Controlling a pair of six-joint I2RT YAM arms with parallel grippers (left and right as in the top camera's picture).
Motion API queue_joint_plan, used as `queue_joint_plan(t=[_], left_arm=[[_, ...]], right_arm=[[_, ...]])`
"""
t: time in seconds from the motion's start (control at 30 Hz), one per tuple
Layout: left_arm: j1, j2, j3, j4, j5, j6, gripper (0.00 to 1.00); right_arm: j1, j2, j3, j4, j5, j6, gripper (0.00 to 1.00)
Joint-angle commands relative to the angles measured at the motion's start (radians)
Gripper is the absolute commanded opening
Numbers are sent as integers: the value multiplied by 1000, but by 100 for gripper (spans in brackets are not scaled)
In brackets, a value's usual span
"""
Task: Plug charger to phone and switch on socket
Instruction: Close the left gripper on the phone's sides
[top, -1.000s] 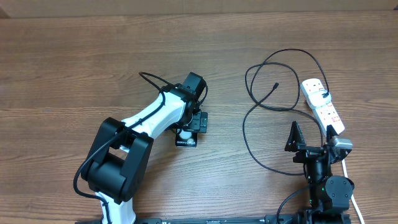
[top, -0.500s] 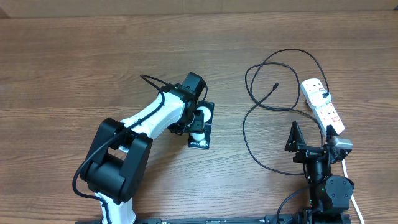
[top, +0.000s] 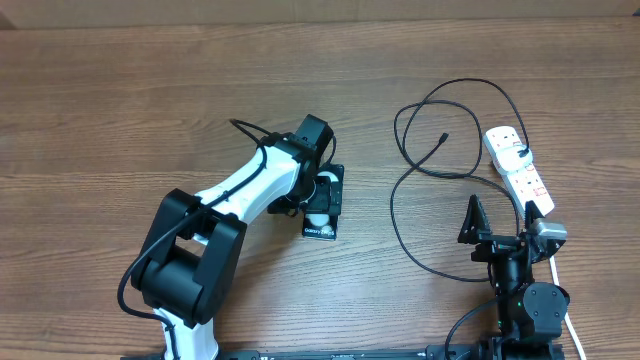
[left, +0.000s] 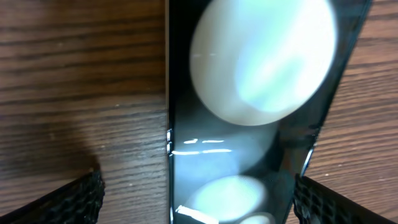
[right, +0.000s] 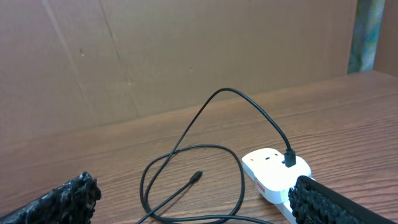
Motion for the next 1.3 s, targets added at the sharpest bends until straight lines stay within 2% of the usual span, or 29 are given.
queue_joint_plan(t=[0.0, 0.3, 0.57, 0.77, 1.07, 1.2, 1.27], left_arm=[[-24, 19, 63, -9, -38, 4, 100], [-113, 37, 67, 14, -159, -15, 100], [-114, 129, 67, 32, -147, -59, 100], [-112, 193, 67, -30, -141, -82, 100], [-112, 208, 67, -90, -53, -70, 99], [-112, 209, 67, -88, -41, -51, 79], [-112, 209, 67, -85, -41, -51, 75]], right_arm=[[5, -9, -11, 7, 6, -6, 100], [5, -9, -11, 7, 6, -6, 100], [5, -9, -11, 7, 6, -6, 100], [5, -9, -11, 7, 6, -6, 100], [5, -9, -11, 7, 6, -6, 100], [5, -9, -11, 7, 6, -6, 100], [5, -9, -11, 7, 6, -6, 100]])
